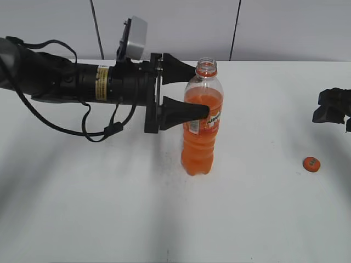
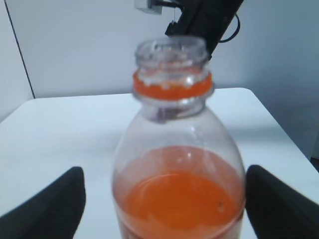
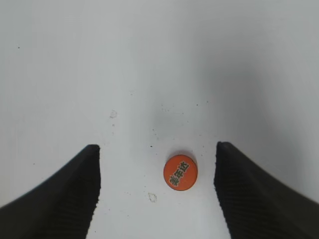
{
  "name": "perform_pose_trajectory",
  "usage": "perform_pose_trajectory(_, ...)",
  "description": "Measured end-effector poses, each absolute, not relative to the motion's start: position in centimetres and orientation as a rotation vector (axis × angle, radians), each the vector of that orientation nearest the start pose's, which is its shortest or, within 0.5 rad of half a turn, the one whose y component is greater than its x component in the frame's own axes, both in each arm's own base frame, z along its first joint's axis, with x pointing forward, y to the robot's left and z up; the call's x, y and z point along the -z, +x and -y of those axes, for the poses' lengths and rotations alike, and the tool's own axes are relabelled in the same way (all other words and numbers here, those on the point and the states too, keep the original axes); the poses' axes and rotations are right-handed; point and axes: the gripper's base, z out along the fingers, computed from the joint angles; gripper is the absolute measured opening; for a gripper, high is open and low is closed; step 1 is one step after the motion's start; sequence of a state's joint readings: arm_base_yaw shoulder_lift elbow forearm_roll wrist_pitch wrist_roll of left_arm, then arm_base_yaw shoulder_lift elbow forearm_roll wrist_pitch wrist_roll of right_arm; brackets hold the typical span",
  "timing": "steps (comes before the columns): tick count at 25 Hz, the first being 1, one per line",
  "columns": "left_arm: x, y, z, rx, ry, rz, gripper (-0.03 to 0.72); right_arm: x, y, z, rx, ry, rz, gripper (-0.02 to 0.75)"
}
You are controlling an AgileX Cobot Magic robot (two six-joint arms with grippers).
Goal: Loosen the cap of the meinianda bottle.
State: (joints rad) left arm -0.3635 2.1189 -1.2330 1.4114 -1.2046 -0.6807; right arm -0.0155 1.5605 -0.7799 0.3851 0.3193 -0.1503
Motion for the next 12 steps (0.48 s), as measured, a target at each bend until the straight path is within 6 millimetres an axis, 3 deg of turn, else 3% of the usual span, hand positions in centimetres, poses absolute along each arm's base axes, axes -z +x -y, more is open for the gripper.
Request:
perform_pose_trajectory(8, -20.9, 34.1, 21.9, 1.008, 1.367, -1.158, 0.588, -19.1, 29.3, -0.8, -0.255, 0.251, -2.582, 0.532)
perform_pose_trajectory(12, -24.0, 33.5, 21.5, 1.002, 1.332, -1.131, 0.588, -20.6, 29.4, -0.9, -0.268, 0.235, -2.55, 0.532)
